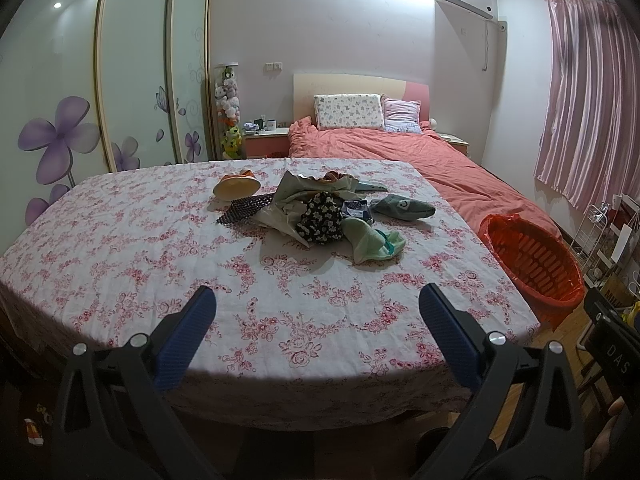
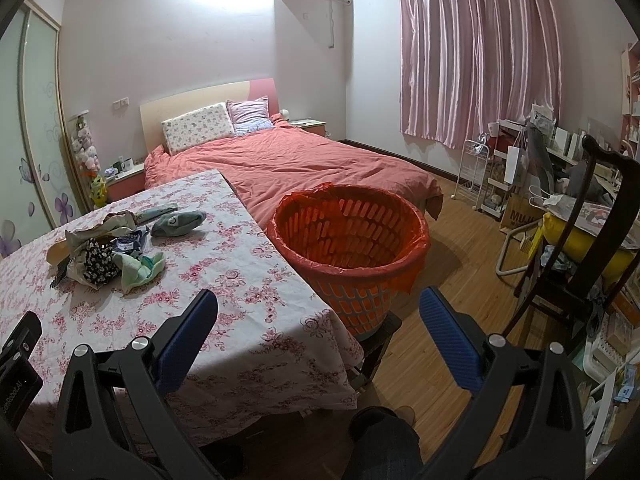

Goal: Collect trash
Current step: 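Grasp the orange paper cup with the left tool while the right tool grasps the pale green cloth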

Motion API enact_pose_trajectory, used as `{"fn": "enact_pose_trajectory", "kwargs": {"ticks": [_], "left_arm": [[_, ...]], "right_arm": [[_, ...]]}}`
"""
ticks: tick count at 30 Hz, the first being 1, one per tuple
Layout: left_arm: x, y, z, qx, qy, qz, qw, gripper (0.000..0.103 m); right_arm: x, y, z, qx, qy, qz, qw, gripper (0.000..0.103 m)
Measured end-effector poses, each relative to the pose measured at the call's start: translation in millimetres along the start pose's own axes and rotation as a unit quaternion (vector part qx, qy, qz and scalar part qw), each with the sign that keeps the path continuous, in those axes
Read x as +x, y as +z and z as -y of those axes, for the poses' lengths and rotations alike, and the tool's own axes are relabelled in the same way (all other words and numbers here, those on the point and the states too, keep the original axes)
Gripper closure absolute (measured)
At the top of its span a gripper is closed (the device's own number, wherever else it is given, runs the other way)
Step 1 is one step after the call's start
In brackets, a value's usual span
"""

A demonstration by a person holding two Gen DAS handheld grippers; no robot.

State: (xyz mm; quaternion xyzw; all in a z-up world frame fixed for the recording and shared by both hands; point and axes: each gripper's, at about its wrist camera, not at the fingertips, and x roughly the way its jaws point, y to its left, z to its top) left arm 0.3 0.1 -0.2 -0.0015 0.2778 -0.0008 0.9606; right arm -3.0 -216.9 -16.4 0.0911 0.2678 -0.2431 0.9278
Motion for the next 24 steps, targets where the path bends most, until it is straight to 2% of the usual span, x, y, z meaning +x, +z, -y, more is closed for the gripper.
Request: {"fn": "enact_pose_trajectory", "kwargs": {"ticks": [9,13,20,24], "left_arm": [[2.3,-1.4,-2.6,0.0,0.0,-0.004,1.0,0.004],[12.0,1.1,-6.4,-0.004,0.012,-0.003,0.9999,0.004],[34.8,12.6,-47.5,-0.041,0.03,-0.018,0.9985,0.004],[54.7,20.3,-74.1,-0.06,0.045,-0.028,0.9968,0.004]], "right_arm": [[2.3,-0.7,-1.7,-0.001,0.0,0.002,1.0,0.003],[2.3,1.3,-3.3,-0.004,0.012,0.018,1.0,0.003],[29.3,13.9,-25.4,-0.015,0.062,0.007,0.998,0.003],[39.6,20.4,-49.1,-0.035,0.077,0.0,0.996,0.003]]}}
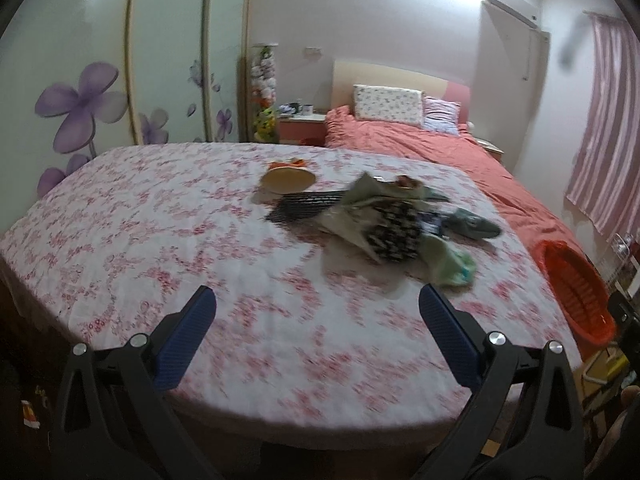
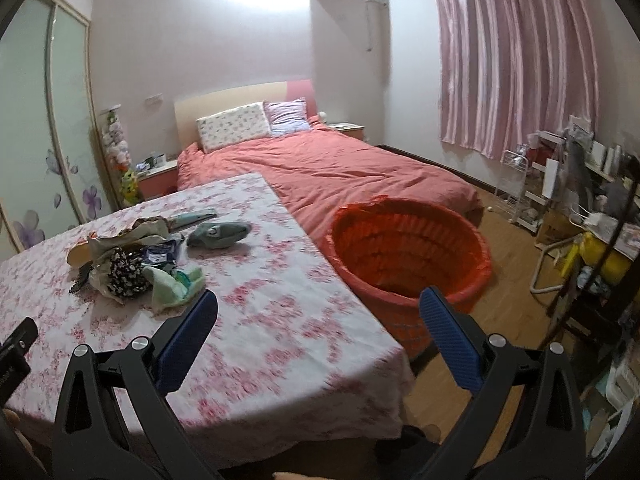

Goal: Collect trash
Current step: 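Grasp the orange paper cup with the left tool while the right tool grasps the pale green cloth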

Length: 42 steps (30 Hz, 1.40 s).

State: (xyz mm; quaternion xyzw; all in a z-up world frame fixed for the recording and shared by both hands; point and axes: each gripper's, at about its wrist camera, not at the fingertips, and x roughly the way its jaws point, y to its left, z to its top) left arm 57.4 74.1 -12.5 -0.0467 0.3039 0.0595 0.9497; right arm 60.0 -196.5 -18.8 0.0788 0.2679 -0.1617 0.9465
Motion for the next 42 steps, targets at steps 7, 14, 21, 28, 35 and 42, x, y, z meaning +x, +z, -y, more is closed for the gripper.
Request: {"fn": "enact_pose_trajectory", "kwargs": {"ticks": [7,14,21,28,35,42], "left_arm": [[41.1,20.0,-36.6,-0.027,0.029,-0.017,0.9991,0.004],[84.7,38.3,-62.6,-0.03,0.037,-0.041,0.998,0.004],[127.7,61.5,-83.8,-0.039,0.021,-0.056,0.9975,0.007],[188.6,91.1,-86.8,-0.034,-0.006,-0.075,0.9966,0.022],[251.2,115.1,-81.3,-0.009,-0.004,-0.093,0.9956,0.045],[296.2,126.3,-75.5,0.006,-0.001,-0.121,0.9926,0.065]], "right_arm": [[39.1,8.9,-48.6,-0.059,0.077,-0.019,0.995,0.005],[93.5,6.7,-91.5,-0.062,0.187,-0.1,0.975,0.03],[124.7,1.6,-121.4,-0.081,0.195,-0.137,0.968,0.042],[144.3,-2.4,-122.6,-0.082,0.179,-0.169,0.966,0.081],[137.7,8.2,-103.4,-0.074,0.165,-0.151,0.972,0.093],[143.7,16.8,-91.8,-0.059,0.168,-0.153,0.972,0.093]]}}
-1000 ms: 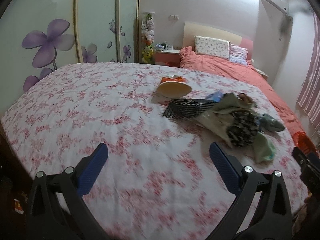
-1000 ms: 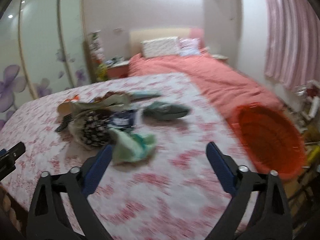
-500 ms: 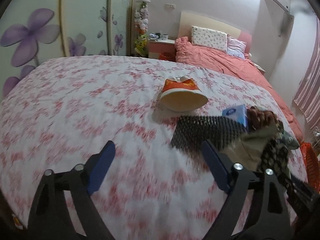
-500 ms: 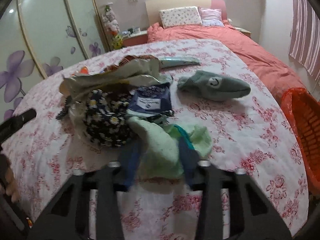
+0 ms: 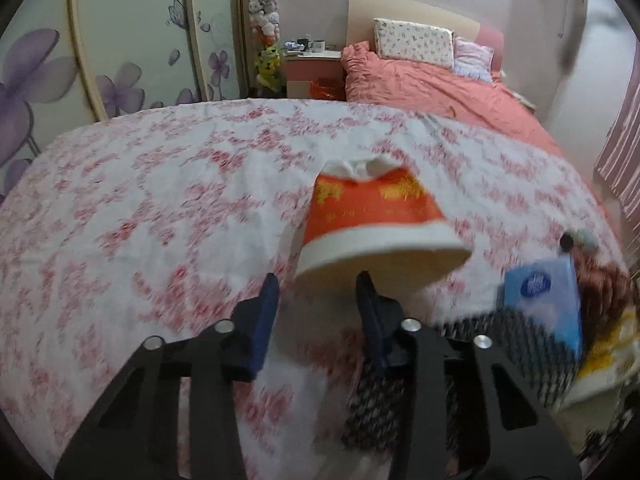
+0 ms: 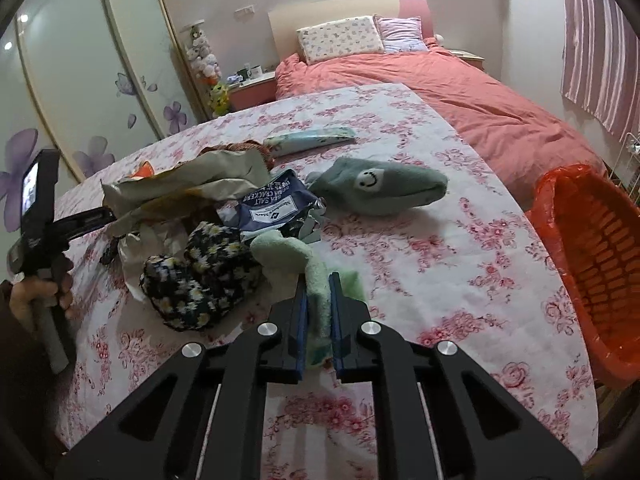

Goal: Collect trash
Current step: 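Grasp the orange paper cup with the left tool while the right tool grasps the pale green cloth, then carry both items over the orange basket and open both tools to drop them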

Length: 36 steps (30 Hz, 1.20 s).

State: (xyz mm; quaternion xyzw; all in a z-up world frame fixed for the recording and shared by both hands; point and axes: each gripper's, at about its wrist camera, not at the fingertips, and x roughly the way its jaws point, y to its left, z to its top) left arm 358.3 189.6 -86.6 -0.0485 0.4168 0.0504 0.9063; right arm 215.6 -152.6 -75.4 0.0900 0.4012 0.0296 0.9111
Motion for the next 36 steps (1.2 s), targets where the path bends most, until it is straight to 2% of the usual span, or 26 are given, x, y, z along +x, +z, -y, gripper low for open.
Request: {"fn": "enact_pose_trajectory", "kwargs": {"ticks": [4,6,7,13,26,36], "left_arm": [[5.5,12.0,5.7,0.011,-0.005,0.008,0.9999,0.07],[8.1,16.4,9.3,0.021,-0.011,0.011,0.9997,0.086],[10.0,18.7,10.3,0.022,-0.012,0.011,0.9996,0.089],[-1.0,21.7,9.0,0.016,-0.006,0.027,0.9995,0.095],[-68.7,21.2,5.6,0.009,-0.013,0.069,0.9975,0.096],[-141.8,12.6,36.0,0.025,-0.053,0.099,0.9934,0.096]], "right_arm": [[0.7,0.4,1.1,-0.002,0.004,-0.003,1.0,0.093],[5.3,2.3,3.9,-0.001,0.007,-0.006,1.0,0.093],[6.2,2.6,4.4,0.0,0.007,-0.006,1.0,0.093],[-1.9,3.0,7.3,0.003,0.012,0.003,1.0,0.094],[-52.4,13.8,9.9,0.01,0.016,0.065,0.998,0.094],[-91.5,18.6,21.3,0.02,0.023,0.115,0.993,0.094]]}}
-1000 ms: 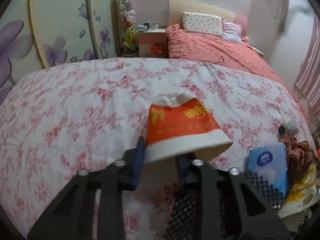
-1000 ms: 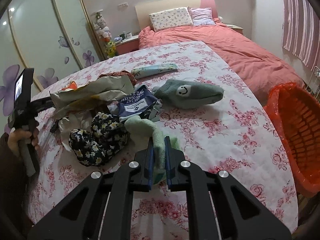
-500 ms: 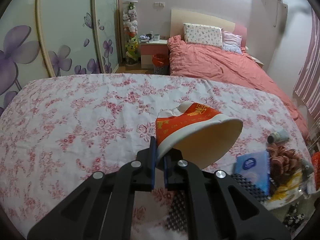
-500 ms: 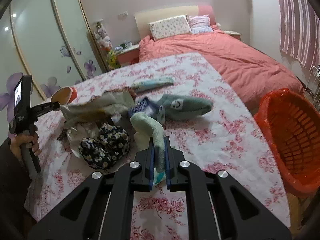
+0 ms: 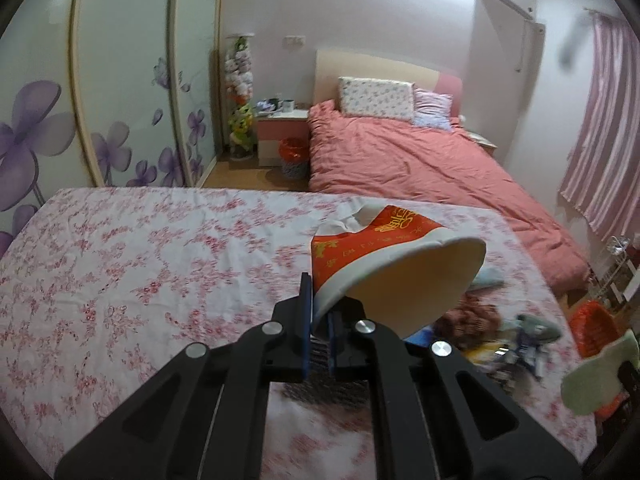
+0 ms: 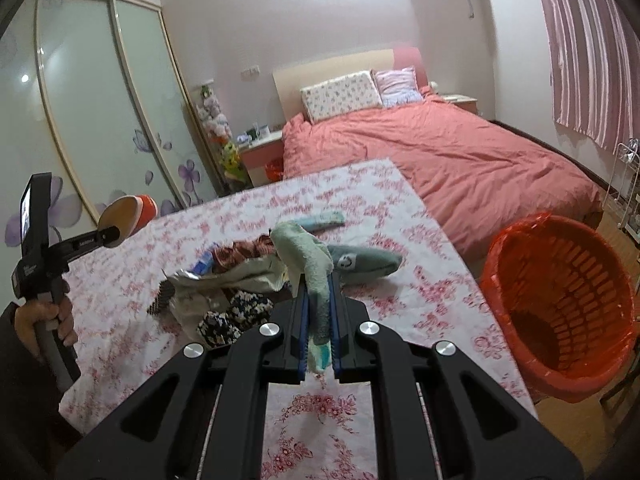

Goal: Collect trash
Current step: 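Carry both items over the orange basket and open both tools to drop them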

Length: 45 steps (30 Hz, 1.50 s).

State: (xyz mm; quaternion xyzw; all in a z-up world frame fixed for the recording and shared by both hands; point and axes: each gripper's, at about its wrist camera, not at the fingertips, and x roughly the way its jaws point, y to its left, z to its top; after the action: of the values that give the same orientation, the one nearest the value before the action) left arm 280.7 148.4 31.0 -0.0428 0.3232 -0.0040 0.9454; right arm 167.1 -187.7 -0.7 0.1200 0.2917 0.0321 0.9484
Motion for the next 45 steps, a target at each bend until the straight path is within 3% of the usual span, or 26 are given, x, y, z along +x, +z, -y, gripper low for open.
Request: {"fn": "enact_pose_trajectory", "kwargs": {"ticks": [11,21,33,39,45], "left_arm": [[-47.9,-16.8,90.7,0.035,-0.092,0.006,0.9951,0.096],[-61.8,-48.2,199.6,0.078,-0.191,-0.013,0.9783,0.096],[-34.9,-92.8,312.0,0.117,-0.278,-0.074,0.9505,0.096],[-14.3,-106.8,361.7,0.135,-0.305,-0.097,0.9379,0.096],[11.4,-119.8,394.3,0.145,-0.314,-0.117,0.9308,0.095]], "right_arm": [[-40.8,8.7,43.0,0.028,-0.041,0.055,0.997,0.094],[-59.7,11.1,95.9,0.063,-0.106,0.094,0.988,0.094],[-47.0,1.8,157.3,0.104,-0.157,0.095,0.977,0.094],[-43.5,2.4,184.4,0.125,-0.164,0.1,0.973,0.094],[-35.4,2.9,209.8,0.146,-0.159,0.103,0.971,0.094]]}}
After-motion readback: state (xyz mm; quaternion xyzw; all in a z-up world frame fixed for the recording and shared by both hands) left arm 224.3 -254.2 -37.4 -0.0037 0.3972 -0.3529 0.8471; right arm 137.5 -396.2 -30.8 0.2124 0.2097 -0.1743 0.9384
